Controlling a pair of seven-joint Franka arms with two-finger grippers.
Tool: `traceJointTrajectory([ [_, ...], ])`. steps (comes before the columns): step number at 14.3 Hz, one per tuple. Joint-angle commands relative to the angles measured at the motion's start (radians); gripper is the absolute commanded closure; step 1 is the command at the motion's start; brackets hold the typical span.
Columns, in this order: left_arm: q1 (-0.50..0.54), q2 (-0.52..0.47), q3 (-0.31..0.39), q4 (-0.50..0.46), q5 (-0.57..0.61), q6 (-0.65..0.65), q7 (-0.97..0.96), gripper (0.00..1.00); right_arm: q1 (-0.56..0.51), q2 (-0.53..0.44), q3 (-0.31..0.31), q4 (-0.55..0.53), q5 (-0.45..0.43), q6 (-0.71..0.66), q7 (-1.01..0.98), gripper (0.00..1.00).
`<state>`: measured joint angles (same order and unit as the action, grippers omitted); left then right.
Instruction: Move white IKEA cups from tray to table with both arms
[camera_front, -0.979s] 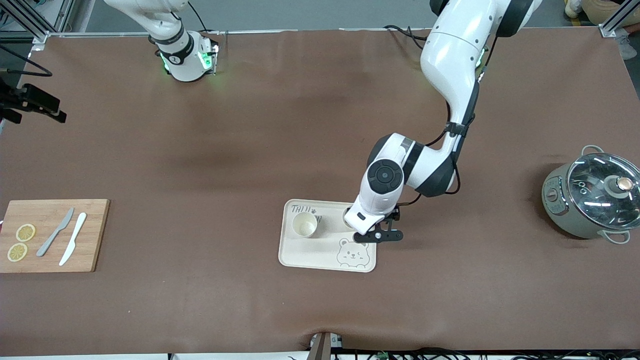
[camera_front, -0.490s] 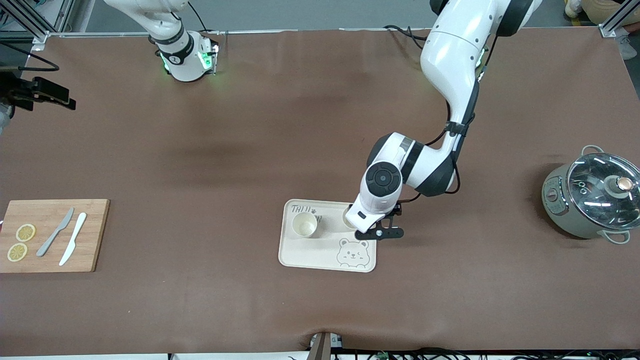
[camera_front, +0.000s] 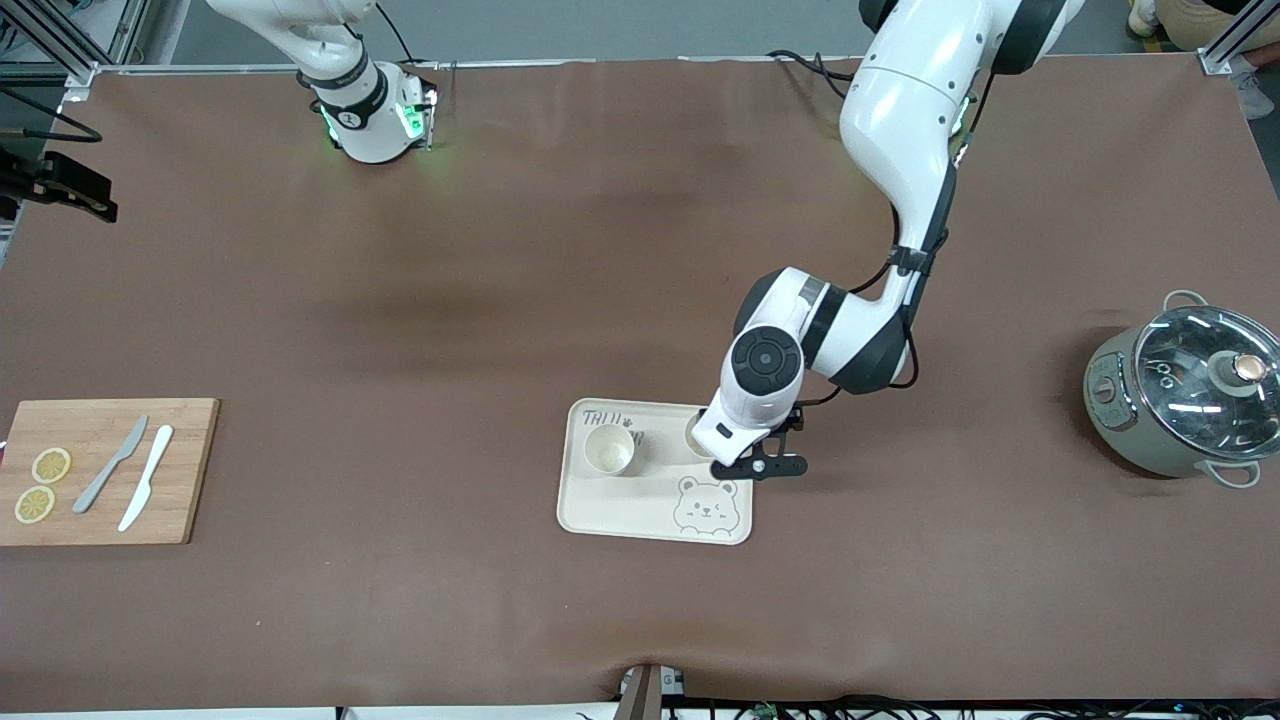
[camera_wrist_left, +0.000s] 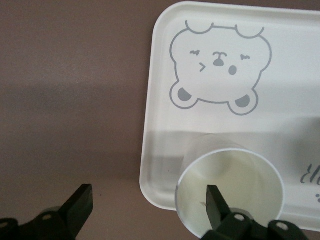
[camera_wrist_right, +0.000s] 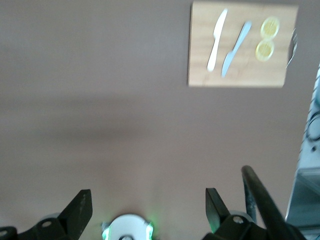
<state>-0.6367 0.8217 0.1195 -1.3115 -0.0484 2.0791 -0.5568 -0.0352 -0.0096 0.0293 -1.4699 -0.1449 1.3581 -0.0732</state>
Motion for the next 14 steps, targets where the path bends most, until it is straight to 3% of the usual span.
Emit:
traceJointTrajectory([
  [1, 0.003, 0.014, -0.001, -0.006, 0.024, 0.048, -0.012, 0.00, 0.026, 0.014, -0.006, 0.025, -0.029, 0.061, -0.003, 0.00],
  [3, 0.005, 0.025, -0.001, -0.006, 0.024, 0.064, -0.011, 0.00, 0.005, 0.014, -0.011, 0.022, 0.007, 0.099, -0.003, 0.00],
  [5, 0.005, 0.037, -0.001, -0.005, 0.025, 0.078, -0.003, 0.00, -0.064, 0.016, -0.012, 0.017, 0.103, 0.102, -0.017, 0.00],
  [7, 0.000, 0.053, -0.001, -0.005, 0.025, 0.085, -0.017, 0.00, -0.094, 0.014, -0.012, 0.005, 0.120, 0.104, -0.113, 0.00],
  [8, -0.006, 0.051, -0.001, -0.005, -0.005, 0.076, -0.085, 0.99, -0.110, 0.014, -0.011, -0.001, 0.125, 0.104, -0.152, 0.00],
  [14, -0.001, 0.060, 0.000, -0.011, 0.008, 0.079, -0.129, 1.00, -0.118, 0.014, -0.008, -0.004, 0.128, 0.090, -0.142, 0.00],
])
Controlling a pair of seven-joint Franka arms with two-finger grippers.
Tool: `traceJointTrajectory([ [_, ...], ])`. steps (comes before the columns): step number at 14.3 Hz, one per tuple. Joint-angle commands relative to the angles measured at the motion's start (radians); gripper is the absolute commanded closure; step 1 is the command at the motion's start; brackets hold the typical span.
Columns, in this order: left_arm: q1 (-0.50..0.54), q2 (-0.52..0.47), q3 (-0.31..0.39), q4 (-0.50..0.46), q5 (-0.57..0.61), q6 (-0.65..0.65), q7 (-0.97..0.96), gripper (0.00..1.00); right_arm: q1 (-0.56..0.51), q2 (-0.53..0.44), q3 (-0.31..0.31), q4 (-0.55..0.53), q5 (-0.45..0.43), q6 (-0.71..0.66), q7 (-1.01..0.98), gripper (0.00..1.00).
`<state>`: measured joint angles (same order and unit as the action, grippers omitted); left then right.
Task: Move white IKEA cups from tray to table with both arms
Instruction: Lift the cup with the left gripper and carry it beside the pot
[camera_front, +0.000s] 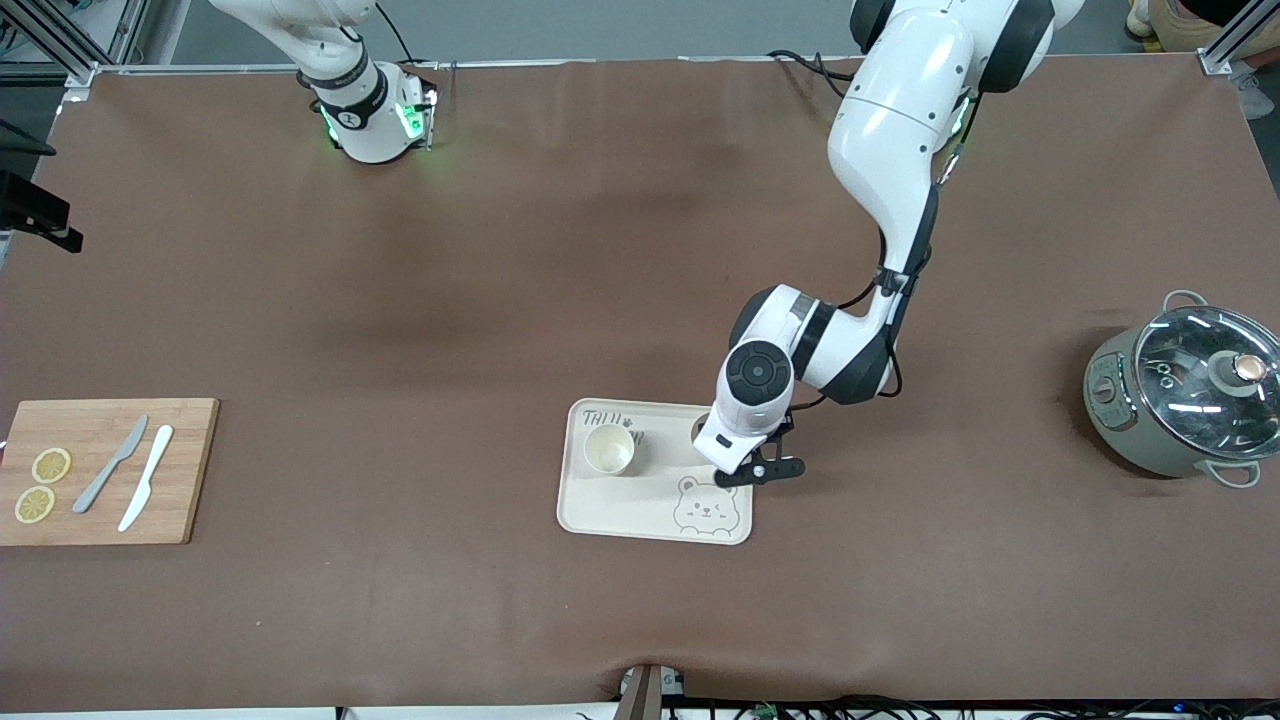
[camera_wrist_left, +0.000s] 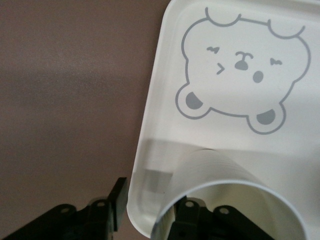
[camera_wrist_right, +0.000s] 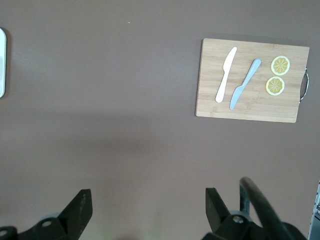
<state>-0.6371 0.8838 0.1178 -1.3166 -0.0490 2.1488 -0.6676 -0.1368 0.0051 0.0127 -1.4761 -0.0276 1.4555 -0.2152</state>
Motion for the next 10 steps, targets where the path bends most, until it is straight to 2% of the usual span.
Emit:
traceJointTrajectory([
  [1, 0.000, -0.003, 0.003, -0.006, 0.012, 0.009, -0.017, 1.00, -0.020, 0.001, 0.009, 0.002, 0.012, -0.007, 0.000, 0.00],
  [6, 0.007, -0.040, 0.013, 0.019, 0.000, 0.005, -0.075, 1.00, -0.038, 0.003, 0.004, 0.003, 0.087, -0.009, 0.013, 0.00],
  [10, 0.011, -0.039, 0.013, 0.039, 0.001, 0.005, -0.070, 1.00, 0.003, 0.001, 0.015, 0.005, 0.090, -0.029, 0.404, 0.00],
])
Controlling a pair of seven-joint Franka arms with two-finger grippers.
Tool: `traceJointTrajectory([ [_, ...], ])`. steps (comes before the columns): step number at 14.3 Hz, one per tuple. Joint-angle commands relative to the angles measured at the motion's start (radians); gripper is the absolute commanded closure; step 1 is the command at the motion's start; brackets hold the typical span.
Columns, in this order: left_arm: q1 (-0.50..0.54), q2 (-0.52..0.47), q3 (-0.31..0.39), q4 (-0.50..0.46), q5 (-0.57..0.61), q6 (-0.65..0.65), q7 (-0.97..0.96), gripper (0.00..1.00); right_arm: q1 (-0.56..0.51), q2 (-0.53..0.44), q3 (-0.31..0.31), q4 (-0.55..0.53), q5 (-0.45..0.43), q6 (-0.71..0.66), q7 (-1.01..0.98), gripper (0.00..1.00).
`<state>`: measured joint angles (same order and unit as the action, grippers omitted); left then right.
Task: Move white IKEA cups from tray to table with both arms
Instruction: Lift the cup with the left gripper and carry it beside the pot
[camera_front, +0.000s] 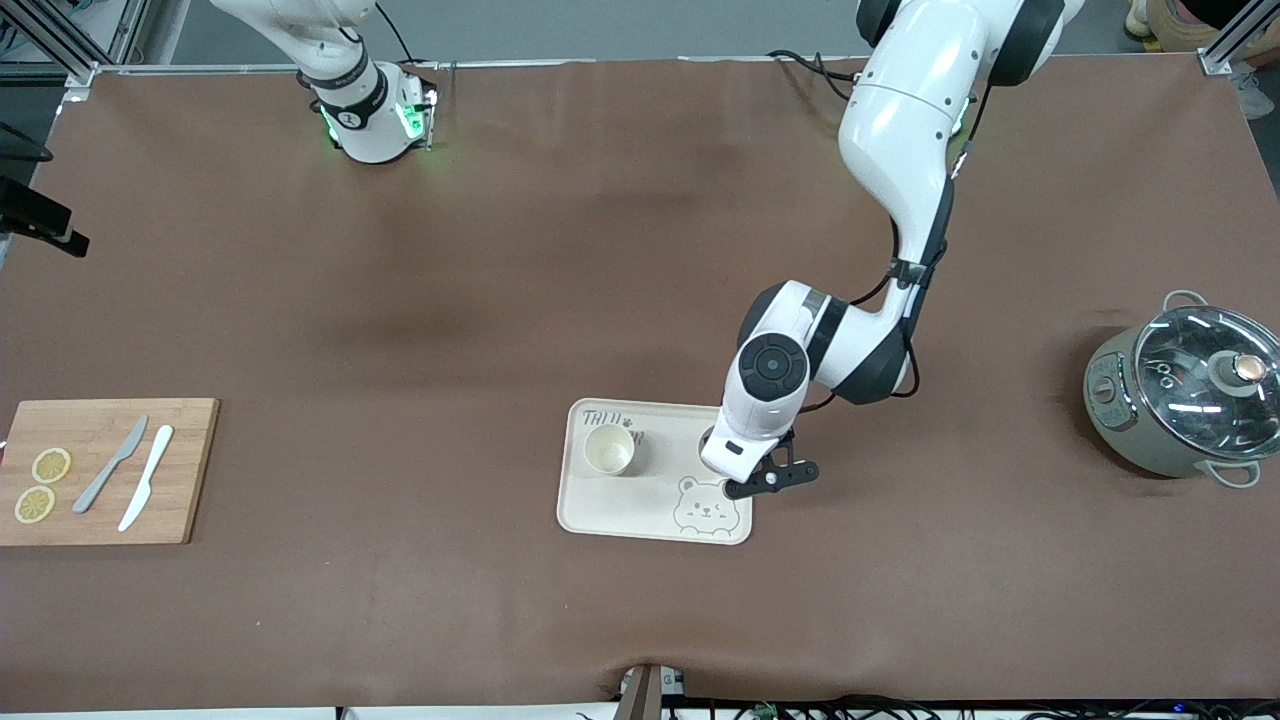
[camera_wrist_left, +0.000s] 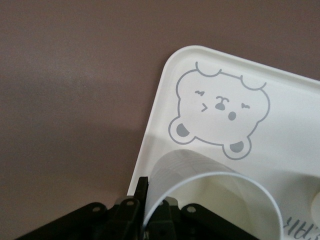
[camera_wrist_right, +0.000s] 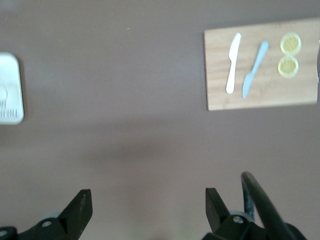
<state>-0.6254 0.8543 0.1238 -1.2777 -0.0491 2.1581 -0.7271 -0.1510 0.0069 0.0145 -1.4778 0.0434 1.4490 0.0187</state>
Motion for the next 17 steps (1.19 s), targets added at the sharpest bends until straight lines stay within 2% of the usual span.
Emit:
traceJointTrajectory([
  [1, 0.001, -0.012, 0.011, 0.000, 0.003, -0.007, -0.009, 1.00, 0.033, -0.001, 0.012, 0.007, 0.018, -0.028, 0.212, 0.00],
  [3, 0.022, -0.053, 0.028, -0.003, 0.003, -0.032, -0.002, 1.00, 0.040, -0.002, 0.012, 0.011, 0.006, -0.022, 0.167, 0.00],
  [7, 0.123, -0.222, 0.017, -0.037, -0.005, -0.257, 0.240, 1.00, 0.007, -0.001, 0.004, 0.011, -0.005, 0.033, -0.126, 0.00],
  [11, 0.205, -0.311, 0.025, -0.070, 0.008, -0.368, 0.351, 1.00, -0.001, 0.021, 0.005, 0.008, 0.029, 0.117, -0.137, 0.00],
  [13, 0.310, -0.424, 0.025, -0.180, 0.014, -0.359, 0.459, 1.00, 0.016, 0.041, 0.010, 0.011, 0.030, 0.123, -0.137, 0.00],
  [14, 0.399, -0.510, 0.020, -0.283, 0.014, -0.312, 0.603, 1.00, 0.027, 0.042, 0.012, 0.008, 0.033, 0.126, -0.132, 0.00],
  [16, 0.539, -0.639, 0.016, -0.533, 0.002, -0.098, 0.795, 1.00, 0.060, 0.053, 0.010, 0.011, 0.026, 0.129, -0.132, 0.00],
  [17, 0.558, -0.650, 0.017, -0.614, 0.000, 0.011, 0.819, 1.00, 0.076, 0.097, 0.010, 0.011, 0.032, 0.133, -0.140, 0.00],
])
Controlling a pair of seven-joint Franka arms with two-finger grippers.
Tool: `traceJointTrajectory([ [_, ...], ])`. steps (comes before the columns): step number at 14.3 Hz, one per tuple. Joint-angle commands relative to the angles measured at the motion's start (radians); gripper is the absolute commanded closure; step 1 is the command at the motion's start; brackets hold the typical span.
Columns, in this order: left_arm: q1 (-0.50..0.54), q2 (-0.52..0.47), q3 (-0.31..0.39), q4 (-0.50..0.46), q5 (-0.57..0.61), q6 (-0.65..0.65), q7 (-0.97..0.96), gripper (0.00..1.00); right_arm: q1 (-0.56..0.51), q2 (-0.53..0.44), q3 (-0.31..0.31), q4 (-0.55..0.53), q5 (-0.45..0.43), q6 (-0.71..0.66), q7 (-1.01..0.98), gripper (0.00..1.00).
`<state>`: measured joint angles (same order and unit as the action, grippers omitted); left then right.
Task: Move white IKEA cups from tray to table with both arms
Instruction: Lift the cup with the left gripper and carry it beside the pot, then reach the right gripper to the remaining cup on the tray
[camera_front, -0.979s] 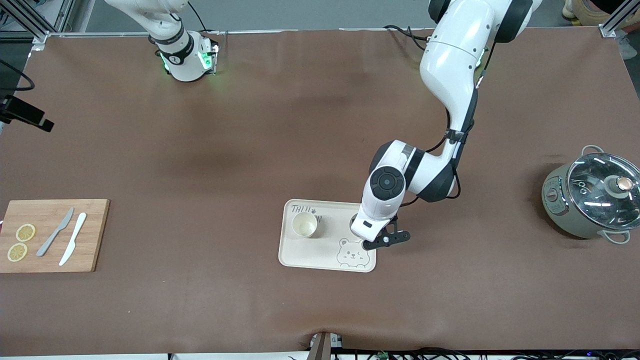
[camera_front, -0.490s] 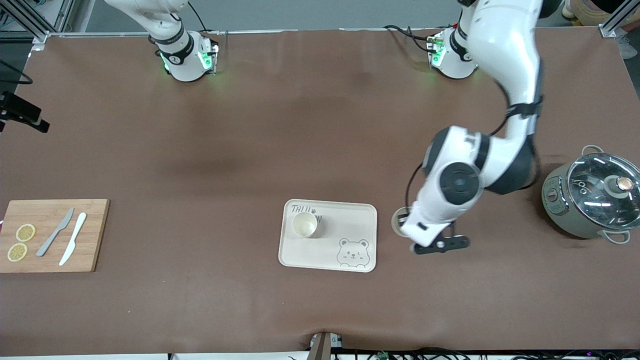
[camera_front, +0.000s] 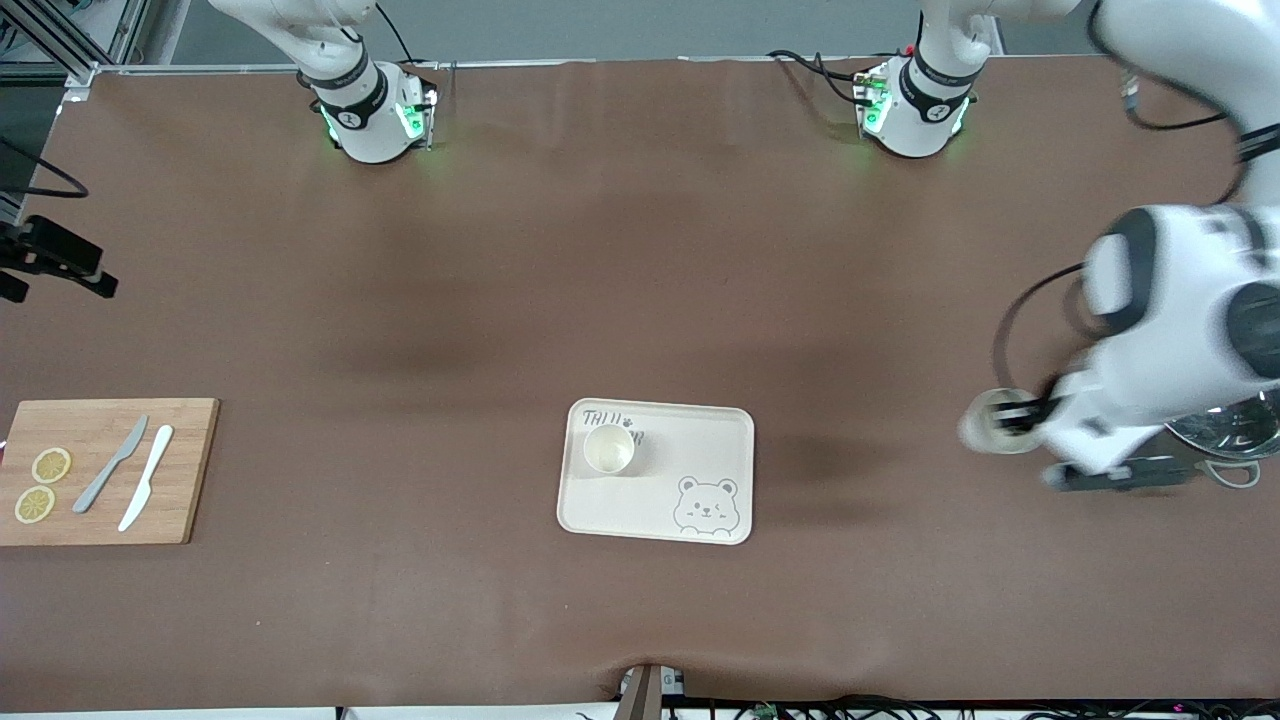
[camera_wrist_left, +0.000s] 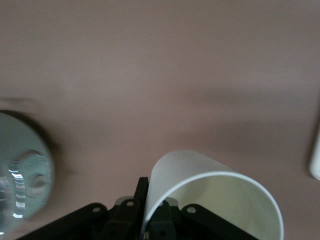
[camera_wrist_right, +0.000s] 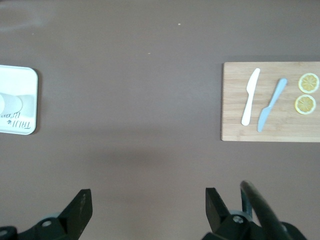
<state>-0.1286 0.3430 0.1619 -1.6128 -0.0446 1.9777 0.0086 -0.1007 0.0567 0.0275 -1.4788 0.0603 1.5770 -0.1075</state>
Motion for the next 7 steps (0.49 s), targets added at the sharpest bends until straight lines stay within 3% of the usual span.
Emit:
traceJointTrajectory([
  [1, 0.063, -0.133, -0.019, -0.329, -0.004, 0.261, 0.086, 1.00, 0.048, 0.069, -0.001, 0.012, 0.016, -0.002, -0.012, 0.00],
  [4, 0.102, -0.153, -0.025, -0.482, 0.002, 0.417, 0.105, 1.00, 0.107, 0.075, 0.000, -0.012, 0.033, -0.002, 0.005, 0.00],
  [7, 0.110, -0.210, -0.036, -0.530, -0.003, 0.412, 0.110, 1.00, 0.234, 0.116, -0.003, -0.009, 0.076, 0.141, 0.205, 0.00],
])
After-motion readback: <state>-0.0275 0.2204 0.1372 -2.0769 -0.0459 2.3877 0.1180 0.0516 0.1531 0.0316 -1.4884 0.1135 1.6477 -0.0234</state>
